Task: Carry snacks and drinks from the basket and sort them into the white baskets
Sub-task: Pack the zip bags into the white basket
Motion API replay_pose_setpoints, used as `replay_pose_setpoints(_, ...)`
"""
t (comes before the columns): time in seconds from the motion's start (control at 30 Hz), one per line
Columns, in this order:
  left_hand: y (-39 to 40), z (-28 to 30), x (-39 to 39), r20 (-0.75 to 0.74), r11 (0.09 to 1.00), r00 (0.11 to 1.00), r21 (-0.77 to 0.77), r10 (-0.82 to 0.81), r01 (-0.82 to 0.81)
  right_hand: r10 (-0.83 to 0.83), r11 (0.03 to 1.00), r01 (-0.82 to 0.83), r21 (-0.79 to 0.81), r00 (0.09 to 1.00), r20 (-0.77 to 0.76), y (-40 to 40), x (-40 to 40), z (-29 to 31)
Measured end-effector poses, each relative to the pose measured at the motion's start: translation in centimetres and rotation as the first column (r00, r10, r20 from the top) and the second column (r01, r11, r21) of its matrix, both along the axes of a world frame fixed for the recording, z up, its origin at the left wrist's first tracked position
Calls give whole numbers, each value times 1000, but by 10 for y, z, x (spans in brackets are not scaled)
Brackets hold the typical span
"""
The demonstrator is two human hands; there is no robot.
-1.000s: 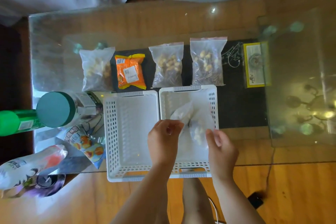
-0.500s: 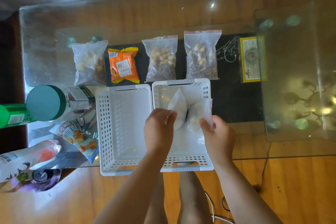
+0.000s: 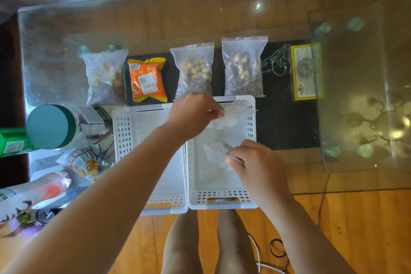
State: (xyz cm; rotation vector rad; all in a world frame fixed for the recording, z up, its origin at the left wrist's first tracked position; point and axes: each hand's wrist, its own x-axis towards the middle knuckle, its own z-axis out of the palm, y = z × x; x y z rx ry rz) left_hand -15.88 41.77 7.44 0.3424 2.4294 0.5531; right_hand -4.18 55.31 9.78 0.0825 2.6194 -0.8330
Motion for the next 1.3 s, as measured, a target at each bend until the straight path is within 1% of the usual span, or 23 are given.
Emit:
replay_pose_setpoints(0.03, -1, -1, -2, 1, 999, 999, -24, -41, 41, 45, 999, -45, -2, 999, -2, -3, -4, -2)
replay_pose_setpoints(0.1, -1, -4, -6, -4, 997, 997, -41, -72, 72, 151, 989, -151, 8, 988, 13, -9, -12, -6)
replay_pose_setpoints(0.17, -1, -6, -8, -14, 998, 998, -26, -59, 59, 264, 962, -264, 70, 965, 11, -18, -20, -8)
replay_pose_setpoints(0.2, -1, -7, -9, -17, 999, 999, -20, -51, 51, 296, 949, -293, 116, 955, -7, -21, -23, -11)
replay_pose_setpoints(0.23, -1, -8, -10, -16, 999, 999, -18, -45, 45, 280, 953, -274, 130, 959, -33, -24, -27, -13)
replay_pose_setpoints(0.33, -2, -10, -10, 25, 998, 998, -25, -57, 58, 247, 963, -240, 121, 968, -48, -31, -33, -22)
replay_pose_setpoints(0.43, -5, -12, -8, 98, 998, 993, -29, -59, 62, 279, 956, -272, 114, 959, -54, -32, -39, -32)
replay_pose_setpoints(0.5, -8, -12, -9, 98, 999, 995, -40, -23, 27, 297, 948, -289, 131, 953, -53, -31, -44, -37)
replay_pose_setpoints(0.6, -11, -10, -13, 7, 998, 998, -31, 63, -63, 219, 967, -206, 149, 973, -75, -29, -52, -46)
replay_pose_setpoints(0.7, -14, -9, -16, -53, 995, 994, -5, 97, -98, 68, 994, -52, 94, 983, -173, -27, -53, -45)
replay_pose_setpoints(0.77, -18, -9, -17, -59, 990, 989, -7, 138, -139, -7, 996, 35, 86, 954, -301, -28, -48, -44)
replay_pose_setpoints(0.83, -20, -11, -19, -65, 983, 982, -37, 175, -178, -20, 990, 77, 115, 905, -426, -30, -41, -46)
replay_pose_setpoints(0.9, -20, -12, -20, -58, 978, 978, -34, 201, -204, 35, 992, 30, 120, 865, -500, -32, -32, -53)
replay_pose_setpoints(0.97, -20, -12, -21, -34, 972, 971, 12, 237, -237, 168, 978, -84, 190, 859, -483, -35, -26, -61)
replay_pose_setpoints(1.03, -21, -13, -23, -16, 960, 962, 61, 274, -272, 282, 940, -164, 300, 867, -411, -36, -29, -71)
replay_pose_setpoints(1.1, -24, -16, -25, -21, 953, 955, 84, 295, -292, 330, 901, -195, 388, 887, -322, -36, -39, -79)
replay_pose_setpoints(1.17, -27, -19, -27, -21, 943, 946, 90, 324, -321, 361, 870, -229, 437, 899, -249, -33, -51, -88)
replay_pose_setpoints(1.3, -32, -26, -33, 80, 864, 877, 152, 473, -480, 420, 818, -288, 498, 890, -174, -26, -60, -91)
